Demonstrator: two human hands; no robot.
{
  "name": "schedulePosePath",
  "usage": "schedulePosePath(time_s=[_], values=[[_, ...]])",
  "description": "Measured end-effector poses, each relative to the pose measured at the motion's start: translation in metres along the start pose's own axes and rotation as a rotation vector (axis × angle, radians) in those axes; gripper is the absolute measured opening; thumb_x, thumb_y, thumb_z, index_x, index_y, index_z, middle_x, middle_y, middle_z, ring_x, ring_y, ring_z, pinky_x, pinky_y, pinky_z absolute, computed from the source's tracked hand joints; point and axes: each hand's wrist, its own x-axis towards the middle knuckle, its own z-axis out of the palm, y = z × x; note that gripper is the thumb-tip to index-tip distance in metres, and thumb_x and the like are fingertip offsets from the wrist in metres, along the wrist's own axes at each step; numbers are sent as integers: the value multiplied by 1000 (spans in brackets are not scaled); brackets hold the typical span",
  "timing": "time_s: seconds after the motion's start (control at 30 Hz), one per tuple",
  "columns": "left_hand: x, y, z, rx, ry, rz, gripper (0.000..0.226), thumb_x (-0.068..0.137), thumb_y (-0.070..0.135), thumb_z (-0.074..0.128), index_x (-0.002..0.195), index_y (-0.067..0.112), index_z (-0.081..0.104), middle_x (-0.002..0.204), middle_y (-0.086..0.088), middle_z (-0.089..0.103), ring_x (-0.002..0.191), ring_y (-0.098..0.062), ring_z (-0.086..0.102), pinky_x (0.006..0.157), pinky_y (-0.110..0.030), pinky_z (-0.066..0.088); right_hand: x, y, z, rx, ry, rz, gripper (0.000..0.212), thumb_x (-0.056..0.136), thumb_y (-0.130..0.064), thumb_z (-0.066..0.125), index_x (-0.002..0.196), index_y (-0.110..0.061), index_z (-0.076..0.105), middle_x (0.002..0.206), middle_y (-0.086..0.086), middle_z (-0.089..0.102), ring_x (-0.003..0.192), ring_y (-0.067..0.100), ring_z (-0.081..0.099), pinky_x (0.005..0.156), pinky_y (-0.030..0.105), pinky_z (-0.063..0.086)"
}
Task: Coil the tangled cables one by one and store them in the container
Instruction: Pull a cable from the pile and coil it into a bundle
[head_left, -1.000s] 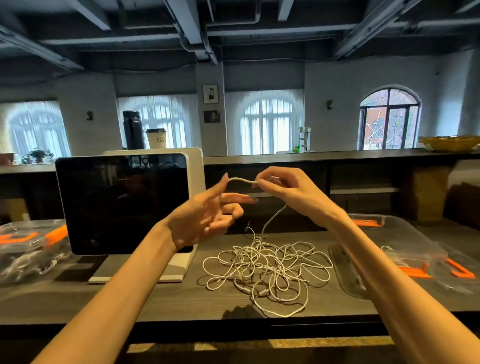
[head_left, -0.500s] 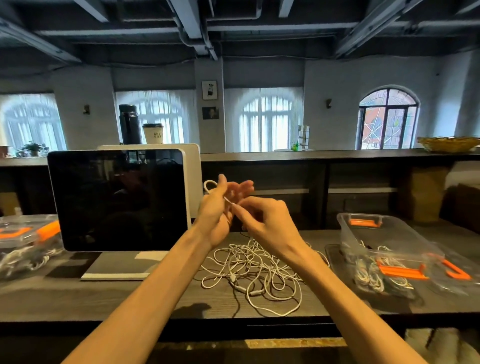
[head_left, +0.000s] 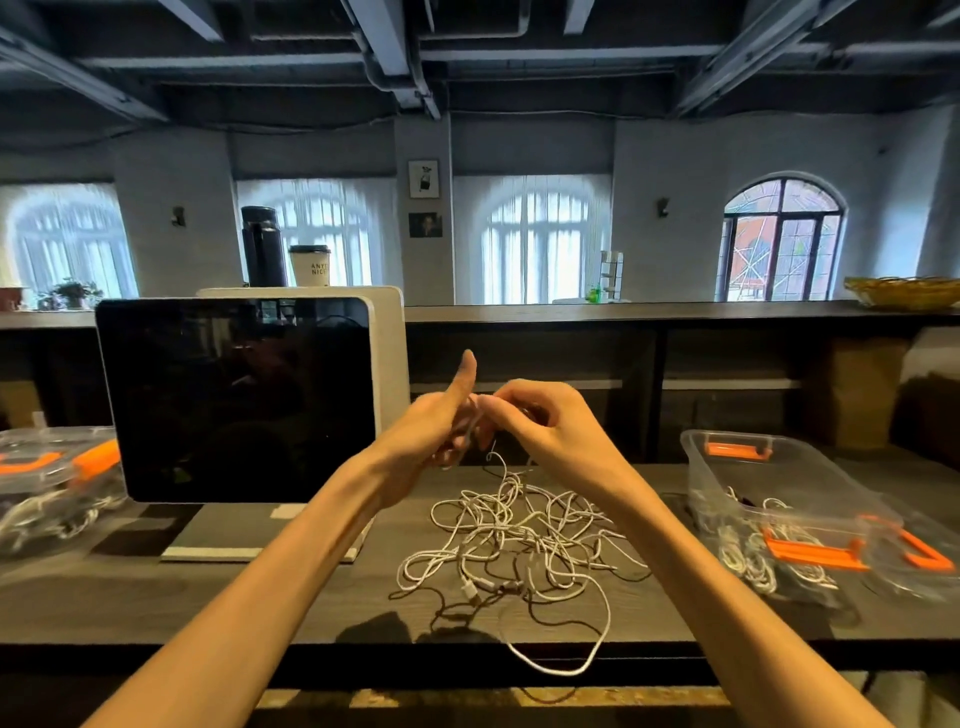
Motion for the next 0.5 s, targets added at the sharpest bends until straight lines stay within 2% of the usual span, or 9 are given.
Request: schedulePosePath(time_s=[0.07, 0.1, 0.13, 0.2, 0.27, 0.33, 0.43, 0.5], values=[[-1, -1, 4, -27, -42, -1, 88, 93, 77, 20, 101, 6, 72, 82, -12, 70, 68, -12, 63, 81, -31, 54, 5, -1, 0, 8, 9, 4, 22, 100, -31, 64, 97, -14, 77, 83, -4, 73, 80, 14, 71, 71, 27, 57], [-2, 0, 5, -95, -75, -16, 89, 92, 77, 19, 101, 5, 70, 80, -14, 69, 64, -13, 63, 78, -31, 57, 6, -1, 0, 2, 21, 6, 20, 100, -30, 65, 98, -13, 77, 84, -5, 73, 81, 12, 71, 71, 24, 57], [-2, -1, 4, -169, -125, -43, 88, 91, 78, 19, 99, 4, 66, 72, -13, 64, 57, -14, 59, 65, -27, 57, 8, 1, 1, -28, 44, -4, 19, 99, -29, 67, 98, -13, 78, 85, -5, 73, 81, 10, 71, 72, 21, 56], [-3, -1, 3, -246, -225, -69, 83, 88, 79, 27, 97, 3, 59, 56, -6, 52, 40, -11, 43, 42, -19, 41, 11, 4, 3, -83, 82, -27, 17, 98, -26, 69, 98, -13, 79, 82, -8, 72, 79, 6, 69, 70, 20, 55], [-1, -3, -1, -232, -284, -45, 66, 84, 70, 48, 90, 5, 57, 48, -1, 42, 34, -8, 31, 37, -19, 26, 12, 5, 5, -82, 111, -17, 15, 97, -22, 70, 99, -11, 80, 79, -9, 72, 74, 3, 68, 64, 17, 53], [1, -7, -8, -237, -341, -51, 46, 85, 57, 57, 77, 11, 55, 45, 2, 38, 32, -8, 29, 37, -20, 22, 11, 5, 7, -71, 104, 2, 15, 96, -22, 71, 99, -12, 81, 79, -5, 74, 73, 6, 70, 61, 17, 53], [3, -16, -14, -436, -385, -46, 43, 96, 47, 51, 70, 12, 52, 40, 3, 35, 29, -6, 29, 35, -18, 22, 8, 7, 8, 35, 133, 51, 21, 93, -33, 73, 102, -15, 76, 75, -2, 70, 65, 6, 66, 55, 17, 50], [5, -20, -11, -557, -322, -8, 45, 101, 44, 47, 70, 12, 51, 39, 4, 34, 28, -5, 30, 34, -17, 23, 7, 14, 6, 180, 133, 168, 28, 95, -39, 68, 106, -13, 68, 73, -1, 64, 63, 9, 62, 58, 19, 52]])
